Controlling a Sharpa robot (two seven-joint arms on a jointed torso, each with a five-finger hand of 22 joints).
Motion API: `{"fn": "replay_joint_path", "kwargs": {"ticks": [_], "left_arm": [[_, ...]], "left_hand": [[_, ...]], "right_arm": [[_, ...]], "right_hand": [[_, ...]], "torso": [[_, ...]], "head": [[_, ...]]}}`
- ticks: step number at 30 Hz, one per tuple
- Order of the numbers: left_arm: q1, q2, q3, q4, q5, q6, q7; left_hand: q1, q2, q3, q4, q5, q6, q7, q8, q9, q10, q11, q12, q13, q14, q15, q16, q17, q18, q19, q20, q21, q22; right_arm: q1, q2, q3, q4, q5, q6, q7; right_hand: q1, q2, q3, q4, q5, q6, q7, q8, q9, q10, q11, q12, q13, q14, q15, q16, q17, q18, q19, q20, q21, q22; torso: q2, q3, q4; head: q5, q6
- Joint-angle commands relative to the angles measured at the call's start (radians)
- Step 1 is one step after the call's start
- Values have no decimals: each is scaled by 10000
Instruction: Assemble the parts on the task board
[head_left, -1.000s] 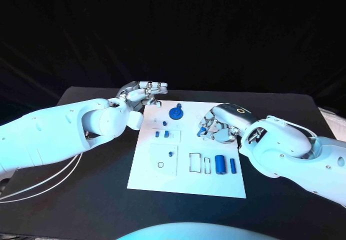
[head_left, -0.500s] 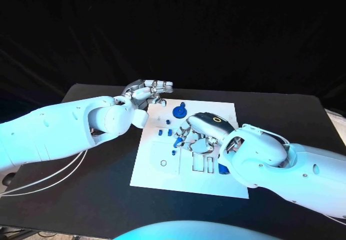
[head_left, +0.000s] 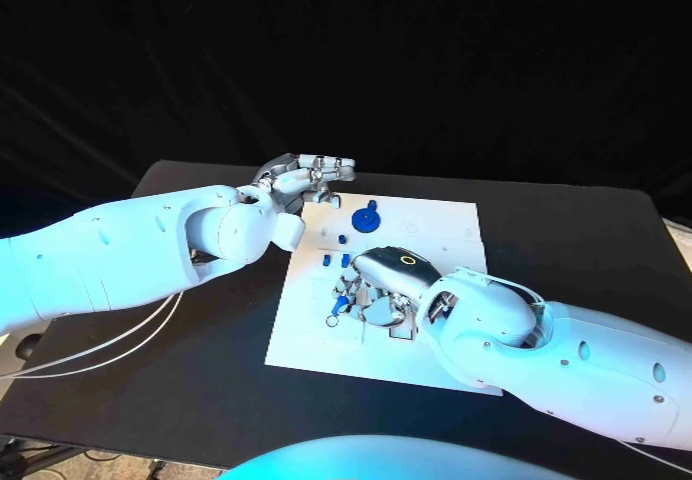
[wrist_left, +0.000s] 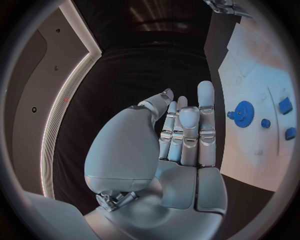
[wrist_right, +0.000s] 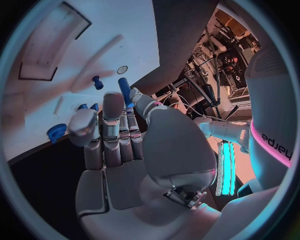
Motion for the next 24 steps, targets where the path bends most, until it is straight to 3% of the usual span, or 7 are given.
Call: {"fn": "replay_joint_path", "kwargs": {"ticks": [1,8,24], "left_arm": [[3,28,7,15,-44,187,47],[3,43,7,7,-44,197,44],[3,80,7,-24,-44,220,25]], "left_hand": [[43,78,-17,-24,-10,-64,6,8,-3,-91,-6,36,-8,-63,19,-37,-11,115,-47,10,-37,-9],[43,78,-17,-24,-10,-64,6,8,-3,-91,-6,36,-8,-63,19,-37,-11,115,-47,10,-37,-9],[43,78,-17,-24,-10,-64,6,8,-3,-91,-6,36,-8,-63,19,-37,-11,115,-47,10,-37,-9]], "right_arm": [[-136,121,-5,-115,-305,253,183],[-308,317,-9,-350,-321,281,198],[-363,502,-10,-615,-524,411,-134]], "right_hand": [[84,-15,72,4,36,-14,60,33,6,-26,44,-61,1,59,1,-35,-8,-152,35,-3,44,-7],[90,-13,78,1,37,-15,62,32,6,-28,45,-64,1,60,1,-30,-1,-152,35,-2,44,-6],[104,1,96,-5,43,-17,69,28,5,-30,51,-76,1,61,5,-26,2,-152,33,-1,45,-7]], "torso": [[1,4,3],[-3,4,-3],[-5,4,-5]], "head": [[48,-31],[84,-67],[95,-135]]}}
